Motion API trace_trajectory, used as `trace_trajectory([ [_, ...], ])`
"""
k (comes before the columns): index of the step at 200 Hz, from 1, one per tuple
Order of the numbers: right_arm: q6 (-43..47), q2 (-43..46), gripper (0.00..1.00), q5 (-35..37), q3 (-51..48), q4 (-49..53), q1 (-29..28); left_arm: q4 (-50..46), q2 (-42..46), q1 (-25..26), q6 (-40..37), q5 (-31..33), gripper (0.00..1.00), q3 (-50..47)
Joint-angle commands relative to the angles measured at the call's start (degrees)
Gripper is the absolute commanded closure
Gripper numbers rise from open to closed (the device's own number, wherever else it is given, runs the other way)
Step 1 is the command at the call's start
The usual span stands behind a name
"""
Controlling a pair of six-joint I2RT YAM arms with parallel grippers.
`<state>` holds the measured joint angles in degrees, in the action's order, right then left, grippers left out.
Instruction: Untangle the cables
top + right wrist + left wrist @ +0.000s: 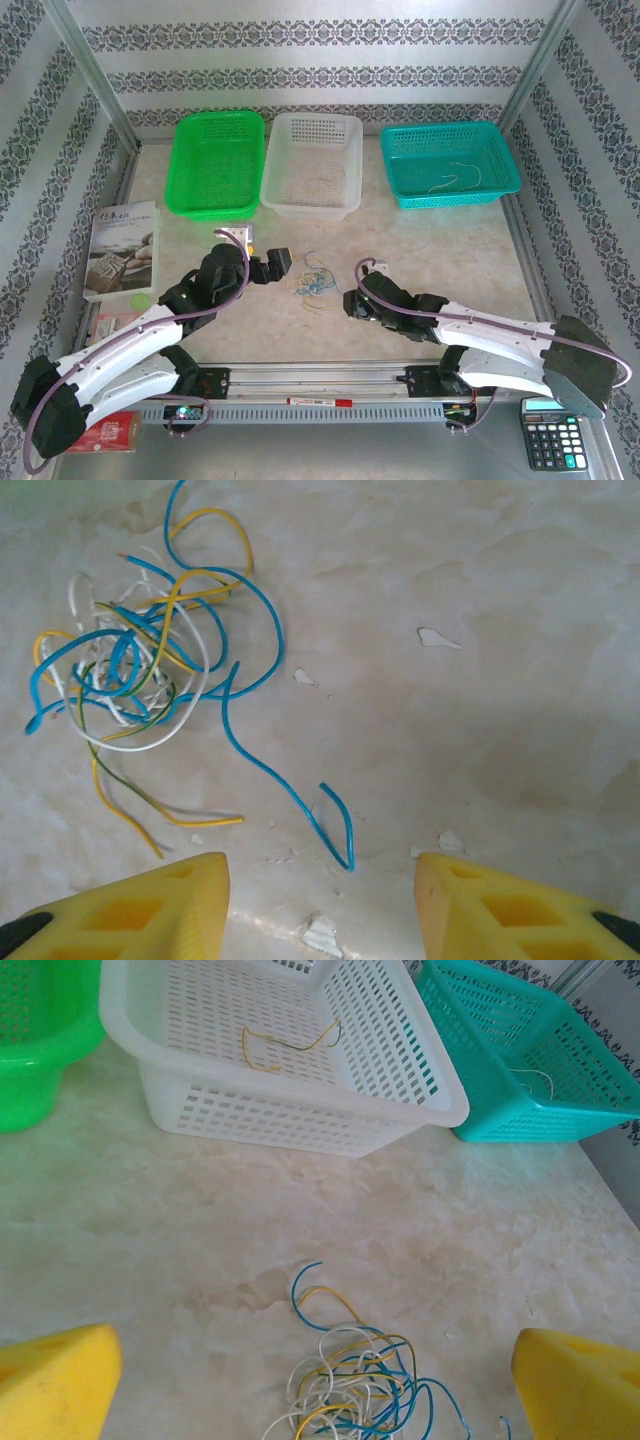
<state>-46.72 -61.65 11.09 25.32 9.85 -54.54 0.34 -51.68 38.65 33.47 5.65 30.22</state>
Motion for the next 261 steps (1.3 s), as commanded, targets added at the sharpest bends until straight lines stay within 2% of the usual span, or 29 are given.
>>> trace_trajectory([
  [1, 0.22, -2.09, 0.50, -0.19, -0.61, -3.29, 1.06, -1.58, -0.09, 0.72, -0.51, -0.55, 0.00, 1.94],
  [64, 1.42, -9.84, 0.64, -2.90, -0.65, -10.11, 3.59, -1.33, -0.17, 0.66, -0.41, -0.63, 0.00, 2.17],
  [69, 1.69, -10.49, 0.68, -3.25, -0.39, -10.41, 3.86, -1.31, -0.17, 0.73, -0.49, -0.69, 0.00, 2.15],
  [81, 2.95, -11.37, 0.88, -4.64, 0.44, -10.57, 4.50, -1.44, -0.34, 0.73, -0.65, -0.73, 0.00, 2.45],
  [91, 4.08, -10.80, 1.00, -5.57, 1.72, -9.76, 5.17, -1.37, -0.43, 0.72, -0.85, -1.00, 0.00, 2.60],
  [123, 9.58, -3.53, 1.00, -7.04, 9.95, -1.49, 6.76, -1.11, -0.29, 0.72, -2.17, -2.45, 0.00, 3.26],
  [160, 16.25, 2.24, 1.00, -8.42, 24.71, 7.64, 8.15, 2.11, -0.69, 0.74, -5.11, -6.26, 0.00, 3.02],
  [212, 21.39, -0.93, 1.00, -12.12, 43.93, 12.61, 9.35, 8.00, -3.81, 0.72, -12.06, -15.02, 0.00, 5.08],
  [261, 21.99, -3.96, 1.00, -13.21, 52.30, 13.04, 9.41, 13.05, -9.64, 0.72, -15.04, -18.36, 0.00, 9.36],
])
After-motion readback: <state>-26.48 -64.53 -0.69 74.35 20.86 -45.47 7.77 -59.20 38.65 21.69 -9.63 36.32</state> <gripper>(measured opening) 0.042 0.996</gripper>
